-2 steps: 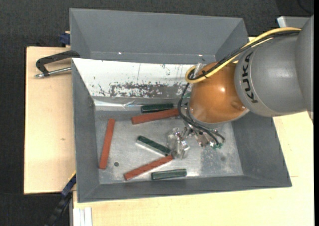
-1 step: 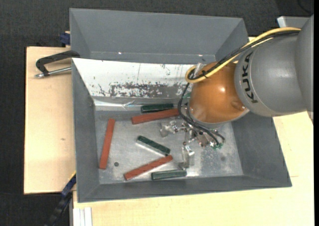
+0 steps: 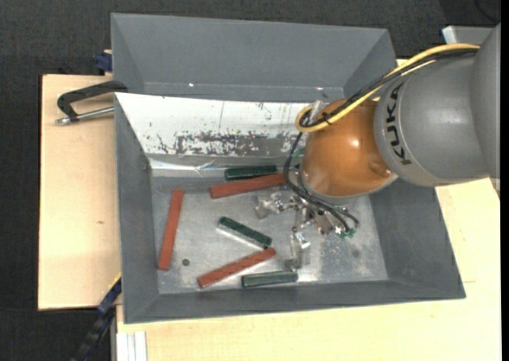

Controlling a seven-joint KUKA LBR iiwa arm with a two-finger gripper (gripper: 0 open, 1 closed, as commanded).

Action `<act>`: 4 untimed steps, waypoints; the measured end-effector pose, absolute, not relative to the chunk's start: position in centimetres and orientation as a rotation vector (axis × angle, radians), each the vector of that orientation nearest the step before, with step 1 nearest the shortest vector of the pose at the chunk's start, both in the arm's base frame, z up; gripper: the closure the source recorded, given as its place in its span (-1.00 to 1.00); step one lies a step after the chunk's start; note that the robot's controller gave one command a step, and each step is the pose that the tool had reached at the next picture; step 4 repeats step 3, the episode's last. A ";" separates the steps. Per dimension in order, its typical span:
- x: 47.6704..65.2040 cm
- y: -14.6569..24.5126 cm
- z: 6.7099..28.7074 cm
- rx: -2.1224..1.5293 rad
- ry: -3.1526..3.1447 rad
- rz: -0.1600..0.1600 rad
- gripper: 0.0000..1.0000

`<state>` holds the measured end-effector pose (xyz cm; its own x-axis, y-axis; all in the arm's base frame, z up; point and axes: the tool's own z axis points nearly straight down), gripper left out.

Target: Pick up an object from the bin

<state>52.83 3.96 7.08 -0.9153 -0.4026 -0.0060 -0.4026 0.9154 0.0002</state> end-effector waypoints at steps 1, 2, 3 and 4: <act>50.0 9.8 7.4 -0.591 3.078 0.005 1.00; 50.0 9.8 7.4 -0.590 3.078 0.005 1.00; 51.6 7.5 23.1 -0.643 3.066 0.001 1.00; 51.6 7.5 23.1 -0.643 3.066 0.001 1.00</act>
Offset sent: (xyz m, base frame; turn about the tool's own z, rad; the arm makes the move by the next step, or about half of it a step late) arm 0.0000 0.0000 0.0000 0.0000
